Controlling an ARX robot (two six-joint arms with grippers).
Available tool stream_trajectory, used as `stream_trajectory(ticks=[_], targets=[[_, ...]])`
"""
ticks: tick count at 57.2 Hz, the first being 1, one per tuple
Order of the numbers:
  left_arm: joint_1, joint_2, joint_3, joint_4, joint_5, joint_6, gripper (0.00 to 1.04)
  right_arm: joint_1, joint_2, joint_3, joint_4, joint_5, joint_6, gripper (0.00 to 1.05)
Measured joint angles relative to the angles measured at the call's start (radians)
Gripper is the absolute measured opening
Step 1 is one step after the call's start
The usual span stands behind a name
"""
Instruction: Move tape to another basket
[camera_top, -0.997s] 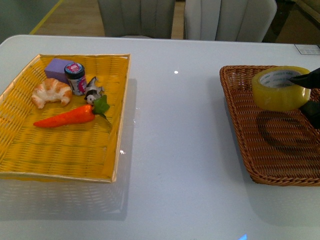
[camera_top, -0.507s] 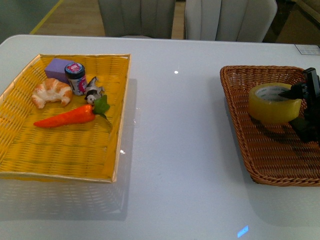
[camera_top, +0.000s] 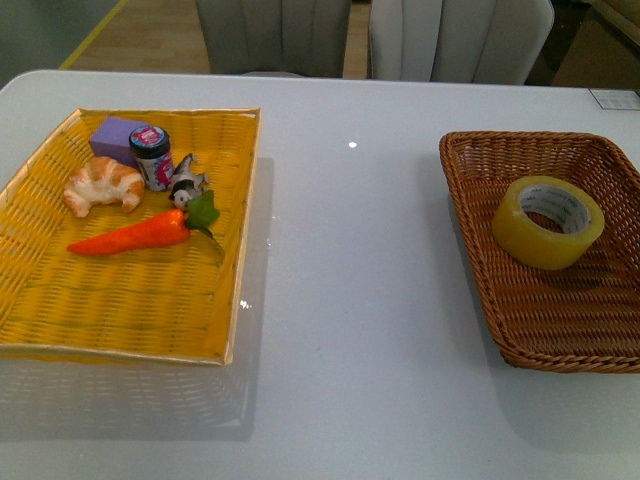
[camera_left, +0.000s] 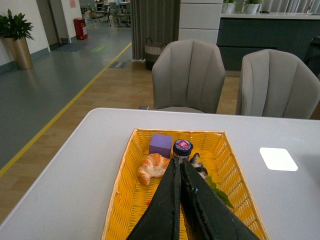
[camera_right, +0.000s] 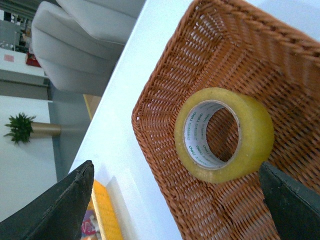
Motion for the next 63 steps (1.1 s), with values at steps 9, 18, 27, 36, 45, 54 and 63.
stream_trajectory(ticks=[9,18,27,36,45,54,63], targets=[[0.001,-0.113,0.0,-0.113,0.002,0.001,0.02,-0.042,-0.584,-0.17,-0.198,-0.016,-0.257,0.88],[0.001,-0.114,0.0,-0.113,0.002,0.001,0.02,0.013,-1.001,-0.304,-0.286,0.034,-0.745,0.57],[0.001,-0.114,0.0,-0.113,0.002,0.001,0.02,0.084,-1.099,-0.387,-0.309,0.105,-0.866,0.25],[0.001,-0.114,0.0,-0.113,0.002,0.001,0.02,0.13,-1.176,-0.431,-0.333,0.155,-0.886,0.02],[0.001,-0.114,0.0,-0.113,0.002,0.001,0.02,0.218,-1.246,-0.466,-0.373,0.26,-0.895,0.02],[0.001,-0.115,0.0,-0.113,0.002,0.001,0.02,0.262,-1.313,-0.488,-0.411,0.283,-0.895,0.02],[0.001,-0.115,0.0,-0.113,0.002,0.001,0.02,0.264,-1.379,-0.51,-0.458,0.282,-0.895,0.02]])
